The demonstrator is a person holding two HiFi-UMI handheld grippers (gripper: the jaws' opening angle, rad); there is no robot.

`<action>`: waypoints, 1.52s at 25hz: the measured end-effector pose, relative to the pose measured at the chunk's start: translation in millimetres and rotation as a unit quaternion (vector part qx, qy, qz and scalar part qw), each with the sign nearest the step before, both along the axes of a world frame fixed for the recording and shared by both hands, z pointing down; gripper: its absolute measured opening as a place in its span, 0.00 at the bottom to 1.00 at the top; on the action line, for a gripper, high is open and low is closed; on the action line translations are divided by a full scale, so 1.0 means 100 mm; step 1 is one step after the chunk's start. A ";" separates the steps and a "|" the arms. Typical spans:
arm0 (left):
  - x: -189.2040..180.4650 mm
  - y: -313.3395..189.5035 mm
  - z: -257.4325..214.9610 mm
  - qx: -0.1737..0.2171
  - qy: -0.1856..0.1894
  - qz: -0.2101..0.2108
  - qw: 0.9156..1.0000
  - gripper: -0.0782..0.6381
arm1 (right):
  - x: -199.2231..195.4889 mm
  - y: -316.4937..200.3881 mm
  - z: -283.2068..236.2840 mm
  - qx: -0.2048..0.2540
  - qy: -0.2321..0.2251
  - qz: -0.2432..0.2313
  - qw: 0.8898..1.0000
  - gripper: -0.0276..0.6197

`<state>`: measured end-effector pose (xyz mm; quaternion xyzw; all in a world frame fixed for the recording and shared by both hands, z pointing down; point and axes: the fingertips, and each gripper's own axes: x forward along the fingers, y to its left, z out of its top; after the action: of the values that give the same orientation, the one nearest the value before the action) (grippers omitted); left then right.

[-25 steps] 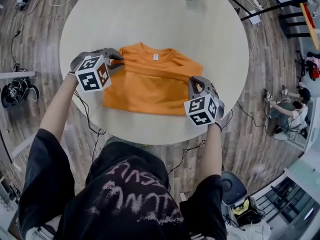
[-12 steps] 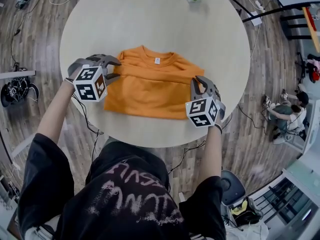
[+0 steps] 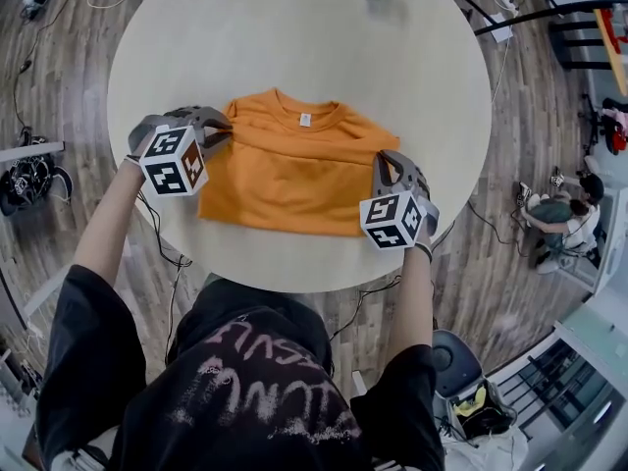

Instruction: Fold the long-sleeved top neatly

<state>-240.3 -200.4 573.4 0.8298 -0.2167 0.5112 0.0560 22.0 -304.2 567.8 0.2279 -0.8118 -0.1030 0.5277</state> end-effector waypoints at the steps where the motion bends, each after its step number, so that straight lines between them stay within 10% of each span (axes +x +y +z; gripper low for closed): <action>1: -0.01 -0.02 -0.01 0.003 0.004 -0.004 1.000 0.17 | -0.01 0.00 0.00 0.002 0.000 0.000 1.000 0.07; 11: -0.21 -0.39 -0.07 0.029 0.016 -0.048 0.998 0.17 | -0.01 -0.16 0.01 0.001 -0.009 0.030 1.000 0.07; 20: -0.31 -0.36 -0.44 0.054 0.028 -0.025 0.998 0.26 | 0.21 -0.04 -0.31 -0.031 -0.162 0.174 0.971 0.21; 31: 0.91 -0.59 -0.91 0.055 0.047 0.034 0.997 0.12 | 1.04 0.79 -0.03 -0.162 -0.276 0.308 0.896 0.34; 38: 1.89 -0.62 -0.73 0.048 -0.020 0.125 0.991 0.12 | 1.26 1.11 0.19 -0.215 -0.338 0.333 0.853 0.36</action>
<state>-51.5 -262.5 500.8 0.8417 -0.1365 0.5197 -0.0525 147.7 -192.9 586.4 0.3860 -0.8178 0.3395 0.2589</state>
